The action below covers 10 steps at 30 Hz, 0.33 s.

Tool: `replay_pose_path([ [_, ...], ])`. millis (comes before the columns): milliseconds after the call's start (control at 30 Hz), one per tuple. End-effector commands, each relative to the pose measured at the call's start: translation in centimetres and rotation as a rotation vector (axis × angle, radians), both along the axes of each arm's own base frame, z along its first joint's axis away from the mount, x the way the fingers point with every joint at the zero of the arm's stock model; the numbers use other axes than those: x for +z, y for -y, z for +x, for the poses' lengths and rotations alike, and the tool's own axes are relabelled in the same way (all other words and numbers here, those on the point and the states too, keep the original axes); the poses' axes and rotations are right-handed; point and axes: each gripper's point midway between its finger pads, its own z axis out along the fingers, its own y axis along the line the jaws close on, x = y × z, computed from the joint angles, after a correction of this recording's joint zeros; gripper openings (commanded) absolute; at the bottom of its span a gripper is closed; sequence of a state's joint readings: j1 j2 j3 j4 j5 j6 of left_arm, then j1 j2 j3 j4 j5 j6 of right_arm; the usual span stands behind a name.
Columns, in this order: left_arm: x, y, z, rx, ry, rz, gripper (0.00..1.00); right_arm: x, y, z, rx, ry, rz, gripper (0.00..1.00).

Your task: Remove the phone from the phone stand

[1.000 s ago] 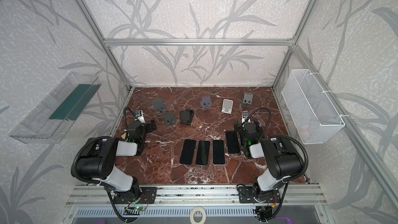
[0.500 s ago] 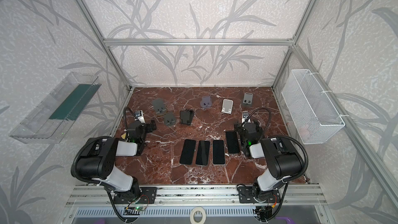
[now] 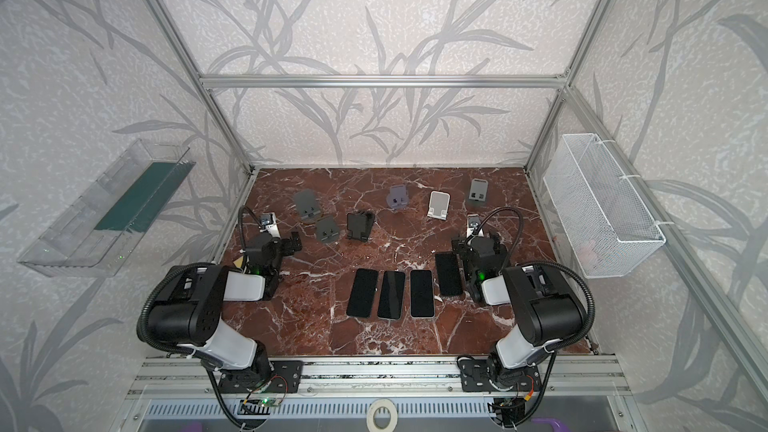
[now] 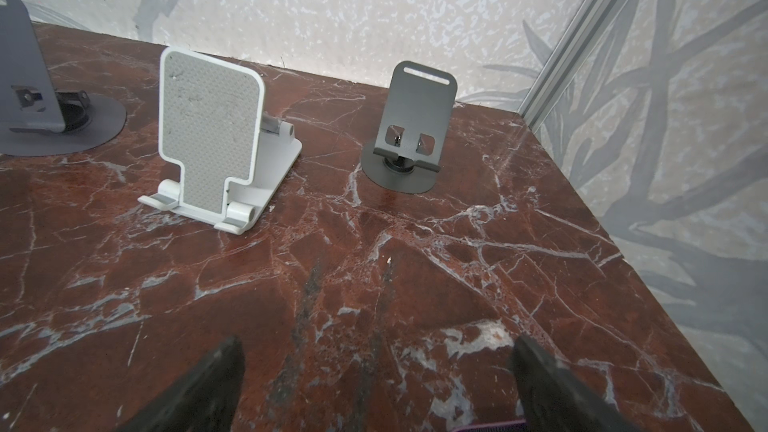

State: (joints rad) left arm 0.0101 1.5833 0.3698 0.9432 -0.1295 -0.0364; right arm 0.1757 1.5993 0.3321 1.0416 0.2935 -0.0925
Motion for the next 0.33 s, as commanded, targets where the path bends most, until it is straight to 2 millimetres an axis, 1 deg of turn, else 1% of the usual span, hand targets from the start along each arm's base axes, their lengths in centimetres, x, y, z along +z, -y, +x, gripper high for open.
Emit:
replay_pose_path([
  [0,1.0,0.03,0.27,-0.003,0.026,0.016,0.99,0.81,-0.03,0.65,-0.006,0.027,0.02,0.99],
  [300,0.95,0.04,0.26,-0.003,0.024,0.016,0.99,0.76,-0.07,0.71,-0.005,0.023,0.022,0.99],
])
